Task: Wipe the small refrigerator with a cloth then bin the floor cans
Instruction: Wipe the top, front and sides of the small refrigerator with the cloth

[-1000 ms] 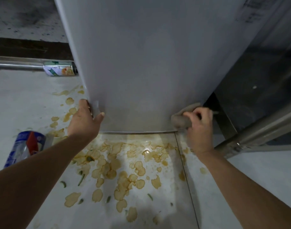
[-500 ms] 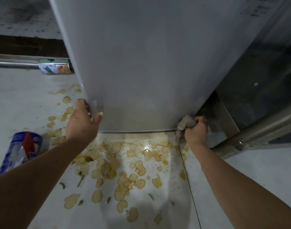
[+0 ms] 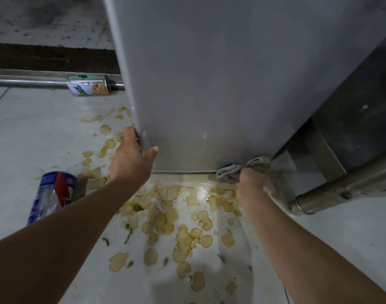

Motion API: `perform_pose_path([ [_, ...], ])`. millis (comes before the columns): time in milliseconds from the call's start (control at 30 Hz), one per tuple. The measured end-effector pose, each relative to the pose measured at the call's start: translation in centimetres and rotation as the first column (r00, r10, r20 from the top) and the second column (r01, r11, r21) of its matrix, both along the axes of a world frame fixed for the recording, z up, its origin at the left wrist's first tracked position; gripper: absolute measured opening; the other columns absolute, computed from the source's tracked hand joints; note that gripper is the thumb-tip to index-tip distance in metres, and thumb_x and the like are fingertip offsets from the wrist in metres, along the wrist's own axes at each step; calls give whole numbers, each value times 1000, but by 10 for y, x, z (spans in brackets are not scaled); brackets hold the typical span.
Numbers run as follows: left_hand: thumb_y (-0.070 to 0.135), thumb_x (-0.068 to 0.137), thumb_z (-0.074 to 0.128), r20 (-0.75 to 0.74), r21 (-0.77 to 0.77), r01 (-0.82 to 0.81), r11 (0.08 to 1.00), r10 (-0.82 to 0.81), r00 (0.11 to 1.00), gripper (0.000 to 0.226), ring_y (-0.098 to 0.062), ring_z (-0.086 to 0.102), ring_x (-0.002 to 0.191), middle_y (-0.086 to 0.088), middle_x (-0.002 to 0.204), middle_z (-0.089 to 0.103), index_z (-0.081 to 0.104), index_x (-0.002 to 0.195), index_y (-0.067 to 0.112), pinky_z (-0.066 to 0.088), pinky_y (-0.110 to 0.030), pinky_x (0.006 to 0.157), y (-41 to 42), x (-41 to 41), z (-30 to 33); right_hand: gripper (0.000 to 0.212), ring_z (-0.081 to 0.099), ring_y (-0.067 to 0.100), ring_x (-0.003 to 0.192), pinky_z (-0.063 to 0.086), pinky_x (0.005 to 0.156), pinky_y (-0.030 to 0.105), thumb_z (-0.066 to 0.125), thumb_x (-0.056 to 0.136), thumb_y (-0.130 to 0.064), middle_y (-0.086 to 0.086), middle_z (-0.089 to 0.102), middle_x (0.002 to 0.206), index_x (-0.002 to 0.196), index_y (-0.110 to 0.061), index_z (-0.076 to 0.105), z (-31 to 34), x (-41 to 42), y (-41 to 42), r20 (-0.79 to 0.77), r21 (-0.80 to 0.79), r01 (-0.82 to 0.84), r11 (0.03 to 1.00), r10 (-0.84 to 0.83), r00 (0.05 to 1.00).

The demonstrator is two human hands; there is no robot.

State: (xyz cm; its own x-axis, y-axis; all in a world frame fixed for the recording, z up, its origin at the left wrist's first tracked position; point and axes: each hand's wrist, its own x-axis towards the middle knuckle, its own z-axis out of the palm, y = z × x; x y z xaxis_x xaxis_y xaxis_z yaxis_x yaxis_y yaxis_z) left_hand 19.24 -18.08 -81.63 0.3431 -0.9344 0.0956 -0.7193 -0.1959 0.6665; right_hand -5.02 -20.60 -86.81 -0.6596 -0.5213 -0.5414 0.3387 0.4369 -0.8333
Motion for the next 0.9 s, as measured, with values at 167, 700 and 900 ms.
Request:
perform_pose_path([
  [167,33,84,63,-14,30,39,999,-39,999,36,-33,61,91,-8,100,61,32,97,20,50,-43,76,0,2,7,54,53,35,115,48,95,42,39,87,11,17,48,133,137,-7,31,-3,47,5,18,-11,81,997,-81,997],
  [700,2,93,39,-223,100,336,937,-308,925,48,-18,52,119,0,134,53,40,136,22,41,-37,103,17,53,15,57,56,25,111,47,91,33,38,88,10,11,52,131,139,-15,30,-11,203,23,313,1,-199,980,188,931],
  [900,2,93,40,-127,130,248,960,-232,964,44,-19,51,118,1,134,53,43,134,20,42,-34,100,28,70,27,48,55,25,113,47,94,33,40,89,10,10,56,127,132,-12,44,-4,239,34,392,-66,-358,932,354,849],
])
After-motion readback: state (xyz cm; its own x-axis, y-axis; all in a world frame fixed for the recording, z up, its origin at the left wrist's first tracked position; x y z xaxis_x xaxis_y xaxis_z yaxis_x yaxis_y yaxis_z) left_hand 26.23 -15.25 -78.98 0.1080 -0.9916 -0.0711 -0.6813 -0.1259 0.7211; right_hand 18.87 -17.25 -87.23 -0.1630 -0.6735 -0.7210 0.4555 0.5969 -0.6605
